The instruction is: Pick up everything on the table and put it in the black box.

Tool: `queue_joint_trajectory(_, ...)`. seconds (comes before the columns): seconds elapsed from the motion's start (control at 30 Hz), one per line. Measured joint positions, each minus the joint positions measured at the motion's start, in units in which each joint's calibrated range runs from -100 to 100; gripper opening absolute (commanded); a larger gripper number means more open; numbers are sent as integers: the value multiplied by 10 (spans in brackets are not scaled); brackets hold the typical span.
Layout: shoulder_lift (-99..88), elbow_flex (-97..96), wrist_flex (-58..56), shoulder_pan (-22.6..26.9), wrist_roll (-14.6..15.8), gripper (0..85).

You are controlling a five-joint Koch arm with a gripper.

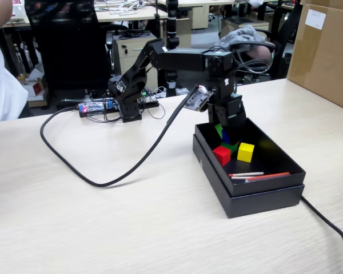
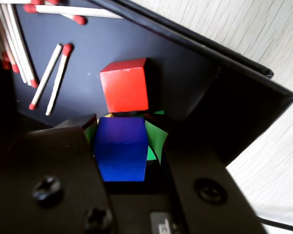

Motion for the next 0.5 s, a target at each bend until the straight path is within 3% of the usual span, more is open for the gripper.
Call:
queue_joint_trajectory(0.13,1,0,0,0,0,261)
queue_joint_trajectory(0.3,1,-1,0,0,0,414)
queue_joint_trajectory(0.5,-76,-37,0,-1,0,443)
